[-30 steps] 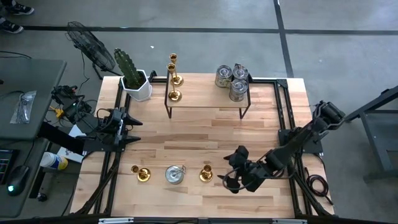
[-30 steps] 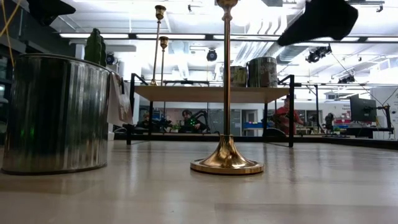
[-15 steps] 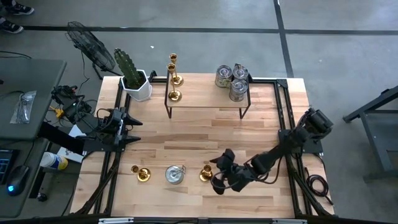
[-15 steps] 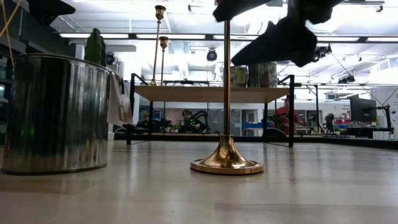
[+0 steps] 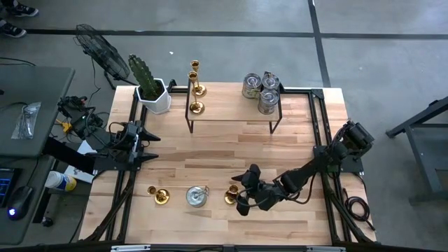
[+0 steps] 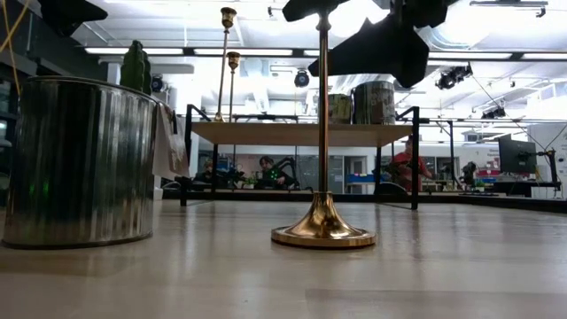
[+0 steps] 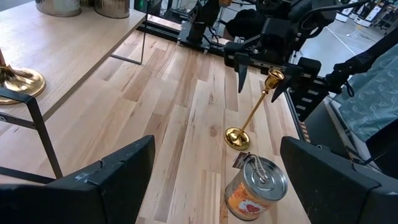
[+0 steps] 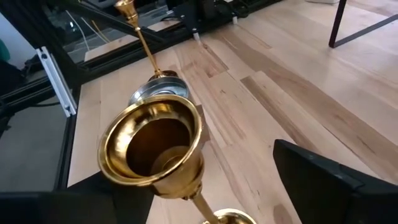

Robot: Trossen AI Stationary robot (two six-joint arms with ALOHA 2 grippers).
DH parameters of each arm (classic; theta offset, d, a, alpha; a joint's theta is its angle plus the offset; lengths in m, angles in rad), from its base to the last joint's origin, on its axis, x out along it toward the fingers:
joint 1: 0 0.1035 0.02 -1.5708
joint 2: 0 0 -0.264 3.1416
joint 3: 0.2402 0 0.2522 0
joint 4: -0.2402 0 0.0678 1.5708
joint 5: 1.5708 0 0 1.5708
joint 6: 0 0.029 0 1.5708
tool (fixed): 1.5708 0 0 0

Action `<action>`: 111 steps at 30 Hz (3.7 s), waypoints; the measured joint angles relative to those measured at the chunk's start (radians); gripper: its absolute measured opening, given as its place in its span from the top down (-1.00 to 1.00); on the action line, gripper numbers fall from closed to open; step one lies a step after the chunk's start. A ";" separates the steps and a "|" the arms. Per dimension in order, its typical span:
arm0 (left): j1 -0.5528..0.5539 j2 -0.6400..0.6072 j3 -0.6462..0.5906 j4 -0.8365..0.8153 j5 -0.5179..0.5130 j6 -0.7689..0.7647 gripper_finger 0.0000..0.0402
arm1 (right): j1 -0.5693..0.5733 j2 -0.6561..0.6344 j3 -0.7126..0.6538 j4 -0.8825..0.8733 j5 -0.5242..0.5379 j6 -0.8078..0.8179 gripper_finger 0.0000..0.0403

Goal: Pick & Place candle stick holders
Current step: Put the gold candle holder on the shelf

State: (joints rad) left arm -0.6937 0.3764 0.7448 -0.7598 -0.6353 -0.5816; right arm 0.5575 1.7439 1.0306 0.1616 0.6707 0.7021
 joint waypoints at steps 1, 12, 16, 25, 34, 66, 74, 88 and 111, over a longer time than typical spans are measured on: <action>0.000 0.000 0.000 0.000 0.000 0.000 -0.70 | 0.000 0.000 0.000 0.000 0.000 0.000 -0.46; 0.000 0.000 0.000 0.000 0.000 0.000 -0.70 | 0.000 0.000 0.000 0.000 0.000 -0.014 -0.16; 0.000 0.000 0.000 0.000 0.000 0.000 -0.70 | 0.000 0.000 0.000 0.000 0.000 -0.019 -0.03; 0.000 0.000 0.000 0.000 0.000 0.000 -0.70 | 0.000 0.000 0.000 0.000 -0.001 -0.026 0.31; 0.000 0.000 0.000 0.000 0.000 0.000 -0.70 | 0.000 0.000 0.000 -0.002 0.000 -0.028 0.67; 0.000 0.000 0.000 0.000 0.000 0.000 -0.70 | -0.241 -0.205 0.138 0.103 -0.026 -0.441 0.86; 0.000 0.000 0.000 -0.001 0.000 0.000 -0.70 | -0.408 -0.235 0.285 -0.023 -0.155 -0.554 0.86; 0.000 0.000 0.000 -0.001 0.000 0.000 -0.70 | -0.761 -0.234 0.422 -0.099 -0.444 -0.629 0.86; 0.000 0.000 0.000 -0.001 0.000 0.000 -0.70 | -1.033 -0.043 0.569 0.001 -0.679 -0.600 0.86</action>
State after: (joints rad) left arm -0.6941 0.3765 0.7444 -0.7604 -0.6353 -0.5814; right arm -0.4751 1.7012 1.5994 0.1623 -0.0083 0.1018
